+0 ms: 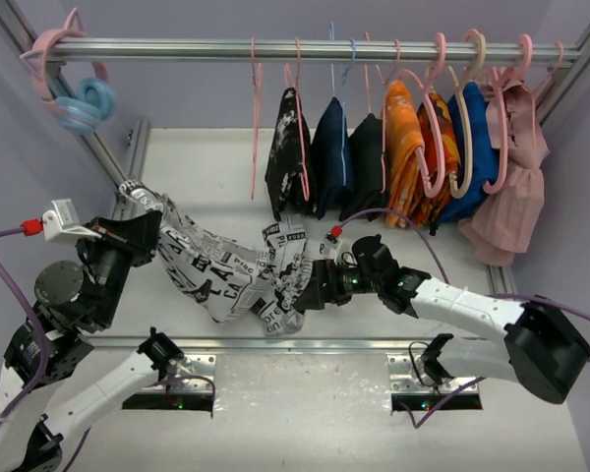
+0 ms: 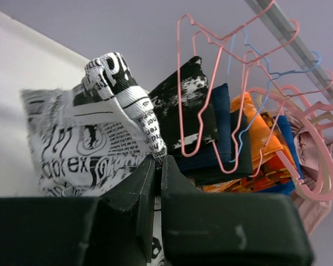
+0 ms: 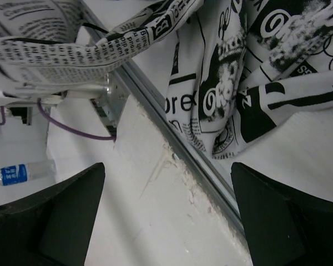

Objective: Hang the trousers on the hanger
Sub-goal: Flatten out the trousers at the center of the board.

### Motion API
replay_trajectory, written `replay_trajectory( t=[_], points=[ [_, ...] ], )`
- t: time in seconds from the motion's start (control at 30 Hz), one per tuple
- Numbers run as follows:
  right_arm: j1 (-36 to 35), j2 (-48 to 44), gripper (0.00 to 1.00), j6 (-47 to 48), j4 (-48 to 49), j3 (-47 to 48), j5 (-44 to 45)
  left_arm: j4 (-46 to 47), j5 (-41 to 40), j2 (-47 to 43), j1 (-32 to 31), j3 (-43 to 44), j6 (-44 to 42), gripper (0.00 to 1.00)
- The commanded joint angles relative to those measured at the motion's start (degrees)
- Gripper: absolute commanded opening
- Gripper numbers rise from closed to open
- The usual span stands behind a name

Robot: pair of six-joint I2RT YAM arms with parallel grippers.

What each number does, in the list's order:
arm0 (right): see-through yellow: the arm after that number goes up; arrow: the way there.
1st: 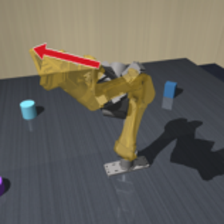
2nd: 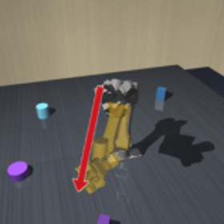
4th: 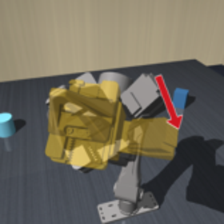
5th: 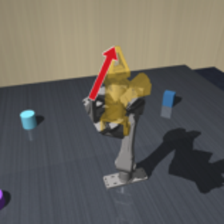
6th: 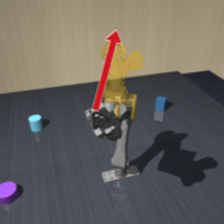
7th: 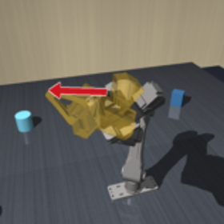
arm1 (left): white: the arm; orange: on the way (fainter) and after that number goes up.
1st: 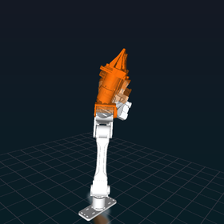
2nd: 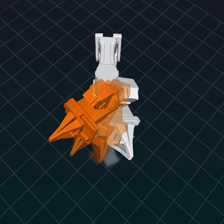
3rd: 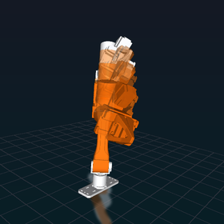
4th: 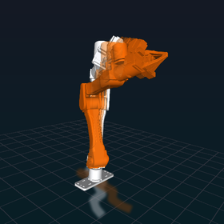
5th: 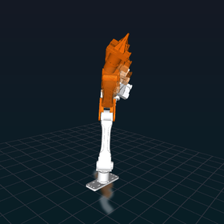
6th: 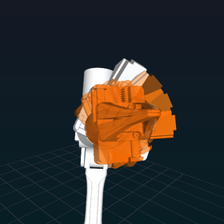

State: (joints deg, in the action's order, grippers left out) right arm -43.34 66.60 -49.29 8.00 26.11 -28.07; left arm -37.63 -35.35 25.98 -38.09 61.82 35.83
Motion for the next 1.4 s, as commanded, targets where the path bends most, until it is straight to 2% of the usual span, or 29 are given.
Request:
replay_trajectory(
  t=[0.0,0.17,0.27,0.43,0.5,0.57,0.63,0.8,0.9,0.97,1.1,1.2,1.37],
  points=[
    [-5.5,9.5,0.92,0.8,11.2,7.4,12.2,11.9,4.6,-1.1,-0.3,2.9,-5.9,0.0],
    [-9.0,20.8,0.88,9.6,4.7,16.2,16.5,2.8,-2.2,3.3,-0.2,11.6,-3.0,0.0],
    [-10.1,28.3,0.81,12.7,1.6,18.6,16.8,-5.0,-9.2,7.0,-0.3,18.5,-0.1,0.0],
    [-13.7,31.0,0.61,14.0,1.0,17.3,21.9,-5.3,-12.1,7.4,-0.2,20.0,-1.7,0.0],
    [-14.4,30.1,0.5,14.2,1.9,16.1,24.1,-5.5,-13.2,7.7,-0.3,20.9,-2.3,0.0],
    [-15.0,28.7,0.32,14.3,3.7,14.1,24.1,-5.6,-14.0,8.4,-0.3,22.1,-3.3,0.0],
    [-15.4,26.2,0.01,14.3,5.0,11.7,24.5,-5.6,-14.5,9.3,-0.3,22.5,-4.1,0.0],
    [-15.4,19.1,0.0,13.1,3.9,6.6,28.8,-6.5,-15.4,10.8,-0.2,22.9,-4.9,0.0],
    [-15.4,10.7,0.0,12.0,-1.0,2.9,36.0,-7.9,-16.7,11.7,-0.2,22.9,-4.8,0.0],
    [-15.3,4.8,0.0,12.0,-3.1,1.7,37.7,-8.6,-18.2,11.9,-0.3,23.0,-4.3,0.0],
    [-15.3,-2.4,0.0,14.0,-9.7,2.0,40.1,-9.4,-21.6,12.3,-0.2,22.6,-3.7,0.0],
    [-15.3,-11.6,0.0,14.9,-16.3,2.0,43.9,-9.1,-22.7,13.2,-0.2,21.2,-3.7,0.0],
    [-15.2,-22.7,0.0,14.9,-24.7,2.4,51.7,-9.2,-20.9,15.6,-0.3,20.2,-4.2,0.0]
  ],
)
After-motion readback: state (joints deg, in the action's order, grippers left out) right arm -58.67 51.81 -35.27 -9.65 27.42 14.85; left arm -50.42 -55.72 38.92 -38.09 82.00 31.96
